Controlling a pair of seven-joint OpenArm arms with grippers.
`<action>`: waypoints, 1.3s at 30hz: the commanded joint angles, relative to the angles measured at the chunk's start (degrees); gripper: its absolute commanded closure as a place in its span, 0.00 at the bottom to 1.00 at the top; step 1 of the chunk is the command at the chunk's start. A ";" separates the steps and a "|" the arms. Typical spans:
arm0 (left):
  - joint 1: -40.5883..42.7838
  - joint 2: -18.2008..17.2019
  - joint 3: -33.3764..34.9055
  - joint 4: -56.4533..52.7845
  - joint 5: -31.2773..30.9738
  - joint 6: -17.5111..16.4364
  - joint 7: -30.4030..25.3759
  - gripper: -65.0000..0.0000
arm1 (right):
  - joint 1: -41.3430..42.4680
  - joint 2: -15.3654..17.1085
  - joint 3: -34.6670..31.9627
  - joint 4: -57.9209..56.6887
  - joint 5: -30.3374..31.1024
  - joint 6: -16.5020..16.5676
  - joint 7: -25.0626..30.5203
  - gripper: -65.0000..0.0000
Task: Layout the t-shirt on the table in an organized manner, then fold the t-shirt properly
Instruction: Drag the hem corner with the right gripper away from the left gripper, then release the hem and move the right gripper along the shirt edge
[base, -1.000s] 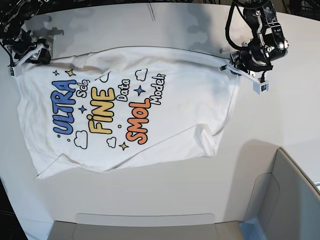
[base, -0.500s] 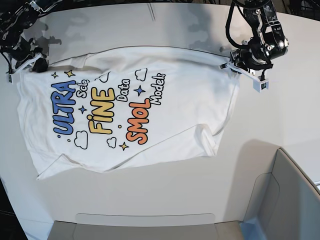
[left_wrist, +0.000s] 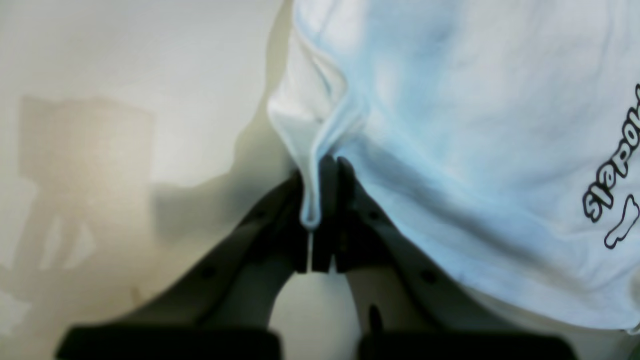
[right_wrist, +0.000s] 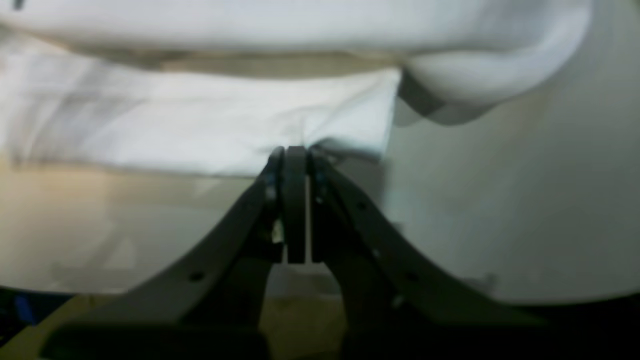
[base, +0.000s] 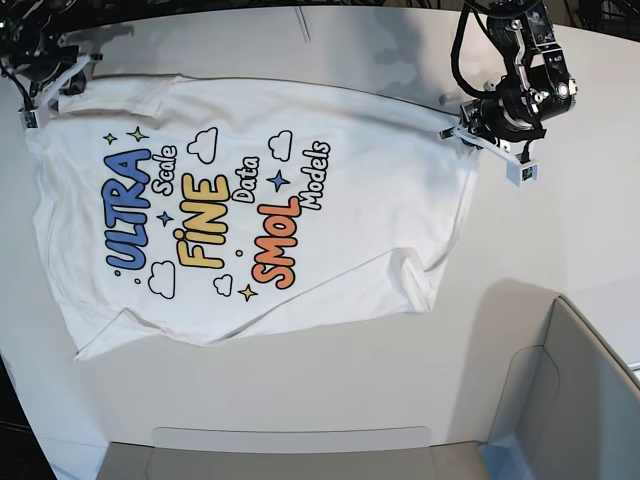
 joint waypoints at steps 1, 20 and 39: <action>-0.29 -0.43 0.01 1.15 -0.34 0.06 0.21 1.00 | -0.79 0.59 0.23 2.21 0.48 0.65 0.68 1.00; 0.06 -0.34 0.01 1.15 -0.34 0.06 0.21 1.00 | -10.90 -1.78 14.03 4.85 3.21 0.65 0.68 1.00; 4.55 -0.43 -5.79 5.99 -0.42 0.06 -0.49 1.00 | -3.96 3.58 13.86 5.90 -0.92 0.65 0.68 1.00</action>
